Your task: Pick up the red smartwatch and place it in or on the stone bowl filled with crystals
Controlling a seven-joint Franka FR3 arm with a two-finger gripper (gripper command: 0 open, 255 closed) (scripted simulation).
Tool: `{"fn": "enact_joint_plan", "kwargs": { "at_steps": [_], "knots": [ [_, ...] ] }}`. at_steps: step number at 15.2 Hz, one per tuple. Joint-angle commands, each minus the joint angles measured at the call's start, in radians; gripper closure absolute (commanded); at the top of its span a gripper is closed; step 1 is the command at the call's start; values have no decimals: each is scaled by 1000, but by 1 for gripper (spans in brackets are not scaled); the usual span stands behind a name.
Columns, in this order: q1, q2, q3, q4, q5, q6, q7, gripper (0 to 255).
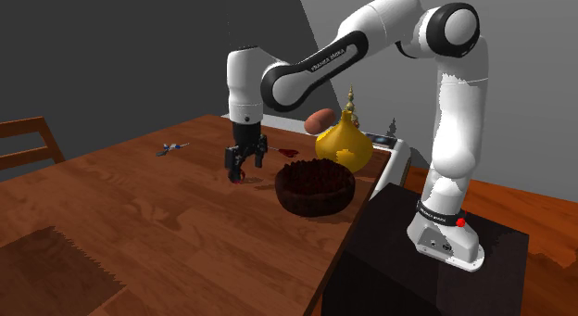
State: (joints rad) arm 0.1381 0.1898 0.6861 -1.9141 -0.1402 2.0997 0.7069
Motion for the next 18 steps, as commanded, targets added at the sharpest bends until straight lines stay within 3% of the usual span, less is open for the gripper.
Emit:
{"fn": "enact_joint_plan", "kwargs": {
  "at_steps": [1,8,9,18],
  "knots": [
    [2,9,-2,-14,-8,21,5,0],
    [2,9,-2,-13,-8,21,5,0],
    [2,9,-2,-13,-8,21,5,255],
    [2,9,-2,-13,-8,21,5,255]
  ]
}}
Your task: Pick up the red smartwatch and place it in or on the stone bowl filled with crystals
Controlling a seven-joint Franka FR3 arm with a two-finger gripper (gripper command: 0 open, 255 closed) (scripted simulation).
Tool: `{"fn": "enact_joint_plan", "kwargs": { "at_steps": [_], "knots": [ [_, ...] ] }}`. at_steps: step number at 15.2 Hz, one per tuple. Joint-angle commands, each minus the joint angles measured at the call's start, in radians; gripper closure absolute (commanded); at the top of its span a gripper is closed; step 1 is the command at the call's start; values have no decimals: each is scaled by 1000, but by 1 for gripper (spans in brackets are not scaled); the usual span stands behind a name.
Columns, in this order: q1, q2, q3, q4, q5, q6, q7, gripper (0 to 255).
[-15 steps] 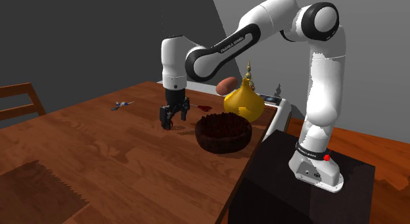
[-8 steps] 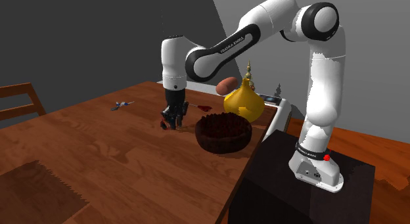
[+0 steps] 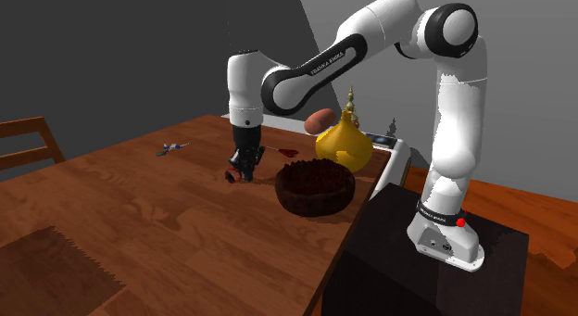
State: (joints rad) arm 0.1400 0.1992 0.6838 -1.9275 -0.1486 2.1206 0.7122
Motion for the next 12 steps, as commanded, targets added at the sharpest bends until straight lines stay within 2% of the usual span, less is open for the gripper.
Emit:
{"fn": "enact_joint_plan", "kwargs": {
  "at_steps": [1,4,5,12],
  "knots": [
    [0,0,0,0,0,0,0,0],
    [71,142,-6,265,-123,-242,-55,0],
    [94,176,-10,327,-148,-295,-69,0],
    [90,193,-22,254,-164,-210,-57,0]
  ]
}}
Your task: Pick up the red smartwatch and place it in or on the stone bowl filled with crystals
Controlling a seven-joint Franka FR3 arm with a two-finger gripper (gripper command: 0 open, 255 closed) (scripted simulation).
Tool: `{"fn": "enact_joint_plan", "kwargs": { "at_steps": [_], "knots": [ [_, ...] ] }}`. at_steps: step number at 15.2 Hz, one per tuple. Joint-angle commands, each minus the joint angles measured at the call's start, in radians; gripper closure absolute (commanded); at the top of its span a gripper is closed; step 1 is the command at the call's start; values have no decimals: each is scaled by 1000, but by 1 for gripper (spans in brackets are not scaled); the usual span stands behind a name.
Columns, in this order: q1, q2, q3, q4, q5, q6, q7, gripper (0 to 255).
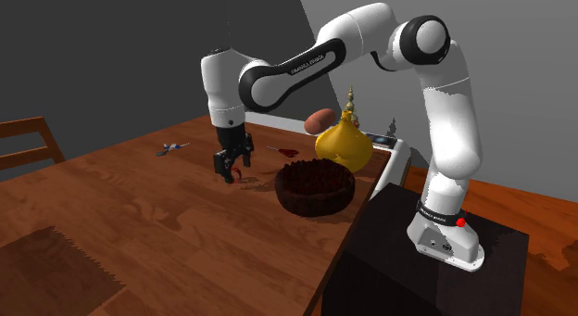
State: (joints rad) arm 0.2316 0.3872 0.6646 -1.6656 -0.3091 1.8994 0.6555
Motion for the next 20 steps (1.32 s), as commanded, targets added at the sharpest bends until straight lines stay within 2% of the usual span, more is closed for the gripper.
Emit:
{"fn": "enact_joint_plan", "kwargs": {
  "at_steps": [1,8,9,18,20],
  "knots": [
    [-2,6,-4,-13,-6,18,1,0],
    [-2,7,-4,-13,-6,18,1,0],
    [-2,7,-4,-13,-6,18,1,255],
    [-2,6,-4,-13,-5,18,1,255],
    [-3,-2,0,3,1,-4,-5,255]
  ]
}}
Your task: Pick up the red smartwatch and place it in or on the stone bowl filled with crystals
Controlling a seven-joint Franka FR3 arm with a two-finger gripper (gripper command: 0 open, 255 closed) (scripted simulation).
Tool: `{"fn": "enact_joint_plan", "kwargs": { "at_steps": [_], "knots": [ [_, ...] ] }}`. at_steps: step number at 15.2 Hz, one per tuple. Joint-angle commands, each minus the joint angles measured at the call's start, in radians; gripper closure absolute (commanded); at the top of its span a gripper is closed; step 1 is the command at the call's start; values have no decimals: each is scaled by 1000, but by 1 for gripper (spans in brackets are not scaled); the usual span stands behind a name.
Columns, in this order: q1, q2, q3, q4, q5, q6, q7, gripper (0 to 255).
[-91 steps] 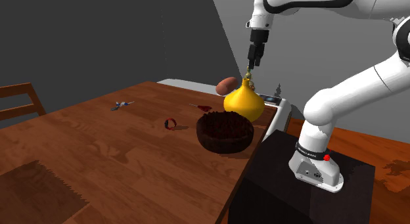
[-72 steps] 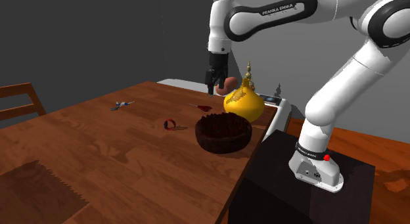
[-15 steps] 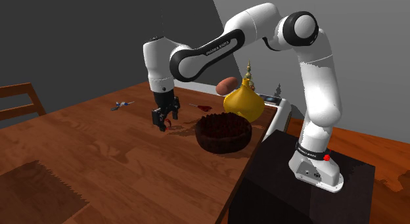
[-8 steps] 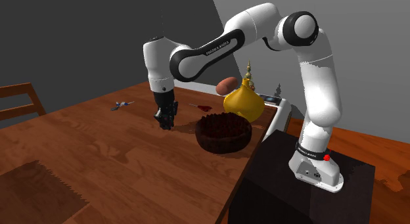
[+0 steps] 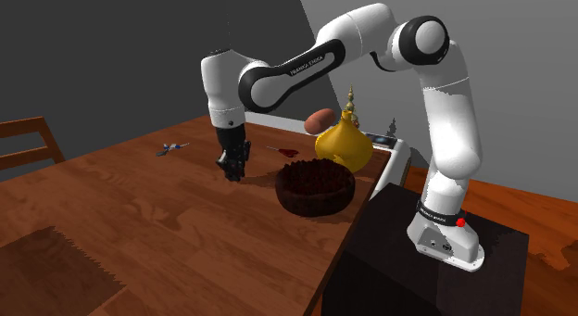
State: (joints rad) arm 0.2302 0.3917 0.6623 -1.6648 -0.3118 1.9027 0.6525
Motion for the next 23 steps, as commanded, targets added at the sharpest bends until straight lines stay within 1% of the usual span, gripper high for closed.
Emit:
{"fn": "enact_joint_plan", "kwargs": {
  "at_steps": [1,13,23],
  "knots": [
    [-2,-10,4,11,7,-19,-5,255],
    [4,-39,17,137,34,-165,-30,255],
    [26,-35,21,279,35,-301,-43,255]
  ]
}}
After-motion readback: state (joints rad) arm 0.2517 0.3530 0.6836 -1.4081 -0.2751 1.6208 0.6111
